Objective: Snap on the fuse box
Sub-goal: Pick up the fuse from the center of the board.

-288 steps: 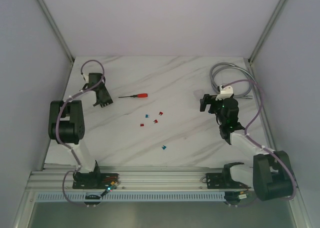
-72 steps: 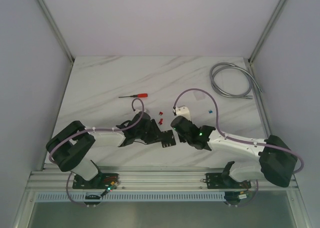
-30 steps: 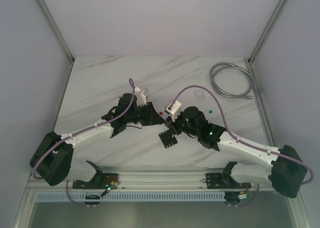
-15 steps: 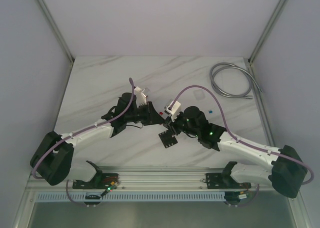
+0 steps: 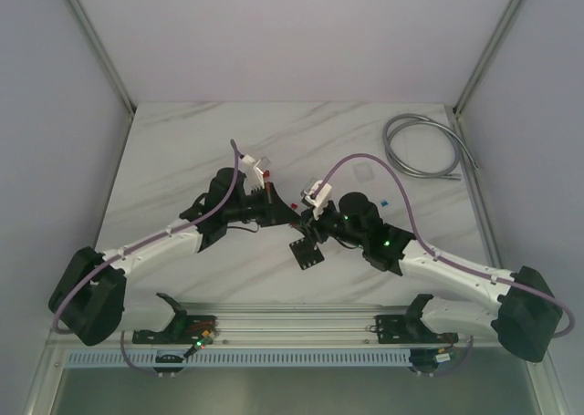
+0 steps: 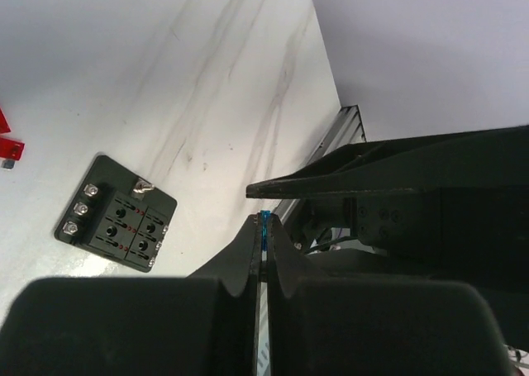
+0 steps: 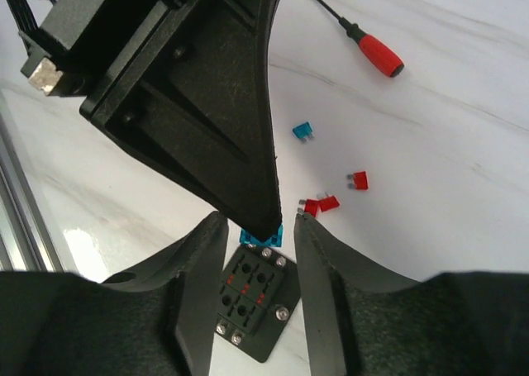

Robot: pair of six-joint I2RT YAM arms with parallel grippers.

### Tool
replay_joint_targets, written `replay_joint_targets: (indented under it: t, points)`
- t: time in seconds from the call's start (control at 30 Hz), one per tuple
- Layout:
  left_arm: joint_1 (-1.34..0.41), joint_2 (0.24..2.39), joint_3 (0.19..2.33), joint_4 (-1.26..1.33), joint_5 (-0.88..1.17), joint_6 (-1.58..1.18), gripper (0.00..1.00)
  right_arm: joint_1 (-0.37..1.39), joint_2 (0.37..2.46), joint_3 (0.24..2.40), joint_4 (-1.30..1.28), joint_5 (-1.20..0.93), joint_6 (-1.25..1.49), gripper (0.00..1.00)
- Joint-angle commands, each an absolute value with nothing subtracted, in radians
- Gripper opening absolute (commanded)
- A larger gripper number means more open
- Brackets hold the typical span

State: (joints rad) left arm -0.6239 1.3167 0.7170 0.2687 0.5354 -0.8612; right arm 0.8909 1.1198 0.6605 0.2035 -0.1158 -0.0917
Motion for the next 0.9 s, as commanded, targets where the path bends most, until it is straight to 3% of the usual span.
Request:
replay_joint_targets:
  t: [0.0, 0.37, 0.63, 0.87]
  points:
    - [-0.627, 1.264, 0.712, 0.283, 0.528, -0.873, 0.0, 0.889, 1.087, 0.645, 0.308, -0.11, -0.073, 0.48]
    - [-0.618, 1.057, 0.639, 0.375, 0.305, -0.956, 0.0, 0.862, 0.991, 0.473, 0.733, -0.043, 0.408, 0.64]
    - [-0.618, 0.94, 0.513, 0.621, 0.27, -1.078, 0.0, 0.861, 1.059, 0.422, 1.036, -0.082, 0.718, 0.61]
    - [-0.618, 0.864, 0.443, 0.739, 0.238, -1.158, 0.0, 0.861, 1.099, 0.416, 1.137, -0.078, 0.845, 0.54]
